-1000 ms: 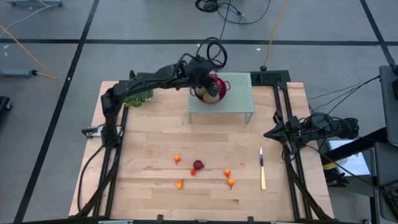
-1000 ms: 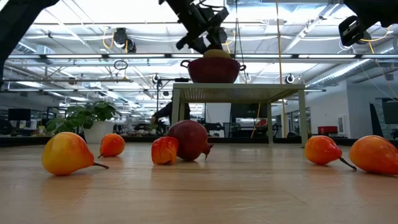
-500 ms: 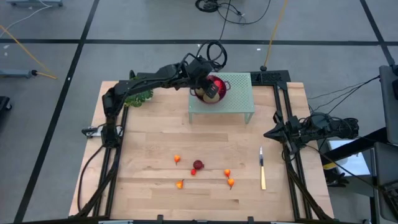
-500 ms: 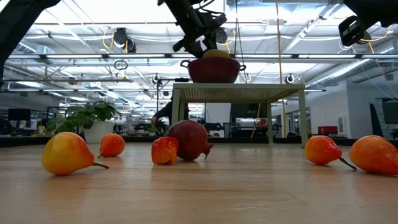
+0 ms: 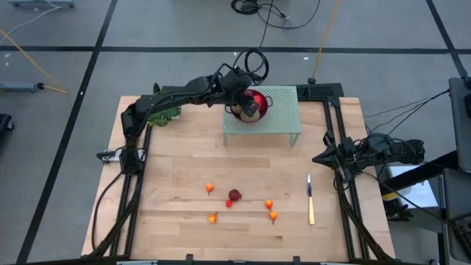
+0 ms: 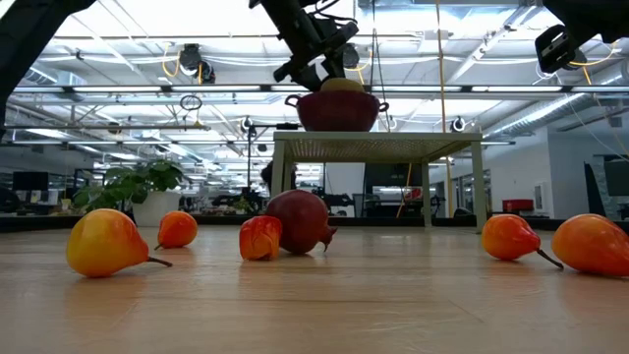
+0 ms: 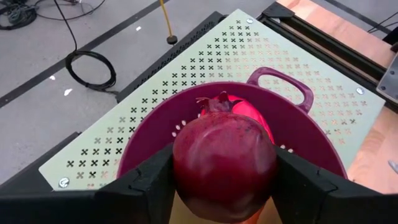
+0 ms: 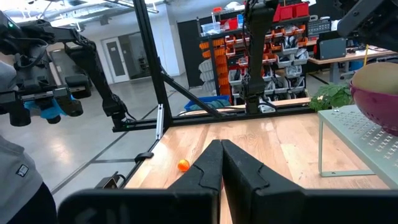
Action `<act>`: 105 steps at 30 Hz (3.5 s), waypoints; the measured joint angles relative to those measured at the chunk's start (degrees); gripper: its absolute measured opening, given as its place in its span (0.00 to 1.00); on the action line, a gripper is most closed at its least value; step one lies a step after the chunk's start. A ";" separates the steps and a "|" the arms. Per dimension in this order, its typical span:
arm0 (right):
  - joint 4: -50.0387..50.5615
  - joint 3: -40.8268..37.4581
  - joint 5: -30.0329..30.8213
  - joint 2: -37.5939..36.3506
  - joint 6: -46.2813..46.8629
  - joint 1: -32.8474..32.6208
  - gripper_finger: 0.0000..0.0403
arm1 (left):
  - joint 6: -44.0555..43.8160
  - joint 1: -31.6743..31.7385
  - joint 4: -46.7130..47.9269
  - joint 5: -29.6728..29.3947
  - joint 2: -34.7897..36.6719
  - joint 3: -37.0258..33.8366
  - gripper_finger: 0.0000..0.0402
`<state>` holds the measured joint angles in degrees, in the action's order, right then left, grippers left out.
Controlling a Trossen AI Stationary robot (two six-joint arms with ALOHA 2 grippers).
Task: Pick & Place Fruit
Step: Put the top pomegranate into the strainer bowl, then put the pomegranate into the strainer bowl
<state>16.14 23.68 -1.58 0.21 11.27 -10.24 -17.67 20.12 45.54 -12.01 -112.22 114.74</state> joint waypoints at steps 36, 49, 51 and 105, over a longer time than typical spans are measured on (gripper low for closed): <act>-0.02 0.00 0.00 0.00 0.00 0.01 0.01 | 3.74 0.00 0.11 0.07 0.00 -0.02 0.66; -0.04 0.00 -0.02 0.00 0.00 0.00 0.01 | 7.60 0.32 -2.83 -3.47 1.26 0.36 0.82; -0.09 0.00 -0.02 0.01 0.00 0.02 0.01 | 8.04 0.44 -2.93 -3.54 1.43 1.50 0.82; 2.51 0.02 -0.02 0.01 -0.02 0.00 0.01 | -12.74 -32.49 22.41 -0.02 0.76 11.31 0.43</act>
<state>18.65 23.70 -1.61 0.22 11.25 -10.24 -30.41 -12.37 67.95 -12.03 -111.47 126.05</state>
